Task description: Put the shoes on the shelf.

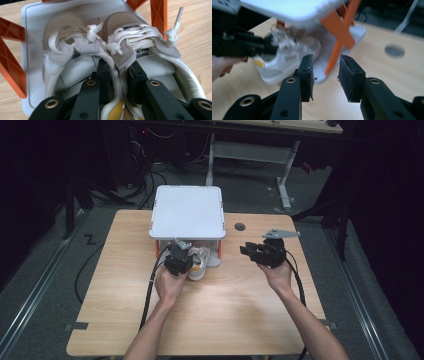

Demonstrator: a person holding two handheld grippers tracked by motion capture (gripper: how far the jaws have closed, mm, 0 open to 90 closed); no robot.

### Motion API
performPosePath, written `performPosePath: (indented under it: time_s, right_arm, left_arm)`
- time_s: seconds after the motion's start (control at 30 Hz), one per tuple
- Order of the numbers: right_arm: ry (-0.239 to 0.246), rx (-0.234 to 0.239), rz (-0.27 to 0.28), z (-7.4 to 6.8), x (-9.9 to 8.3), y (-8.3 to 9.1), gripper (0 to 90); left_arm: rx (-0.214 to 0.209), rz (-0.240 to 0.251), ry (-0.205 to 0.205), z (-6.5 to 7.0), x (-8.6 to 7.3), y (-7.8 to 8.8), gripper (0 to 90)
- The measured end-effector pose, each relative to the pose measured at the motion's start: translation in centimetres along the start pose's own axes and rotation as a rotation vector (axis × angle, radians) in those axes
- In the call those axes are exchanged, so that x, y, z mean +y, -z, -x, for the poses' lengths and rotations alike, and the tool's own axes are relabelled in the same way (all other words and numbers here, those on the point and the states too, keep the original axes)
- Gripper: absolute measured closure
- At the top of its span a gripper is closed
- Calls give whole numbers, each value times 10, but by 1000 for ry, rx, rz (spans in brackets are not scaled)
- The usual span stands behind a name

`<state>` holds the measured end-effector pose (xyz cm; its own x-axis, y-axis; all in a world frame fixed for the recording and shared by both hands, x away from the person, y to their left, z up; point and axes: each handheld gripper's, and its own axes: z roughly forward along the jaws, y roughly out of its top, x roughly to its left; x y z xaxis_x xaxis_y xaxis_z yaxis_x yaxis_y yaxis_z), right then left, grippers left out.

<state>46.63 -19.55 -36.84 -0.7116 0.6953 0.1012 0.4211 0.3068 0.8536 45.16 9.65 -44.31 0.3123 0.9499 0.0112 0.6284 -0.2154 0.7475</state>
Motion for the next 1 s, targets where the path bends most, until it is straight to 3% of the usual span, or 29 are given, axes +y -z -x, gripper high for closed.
performPosePath:
  time_s: [0.17, 0.3, 0.47, 0.57, 0.83, 1.0]
  right_arm:
    - [75, -6, 38, -20, 40, -18, 700]
    - [71, -3, 31, -27, 54, -35, 706]
    - [60, 2, 10, -32, 58, -52, 709]
    - [64, -16, -14, -33, 55, -65, 711]
    - [98, -30, -17, -33, 56, -67, 737]
    - [111, -36, -15, -34, 55, -67, 740]
  left_arm:
    - [10, -19, 14, -3, -2, -8, 741]
    - [17, -36, 10, -5, -3, -11, 735]
    - [18, -38, 3, -5, -3, -11, 724]
    - [26, -37, -21, -3, -2, -12, 695]
    - [58, -30, -52, 3, -1, -10, 539]
    - [51, -18, -23, 3, 2, -4, 415]
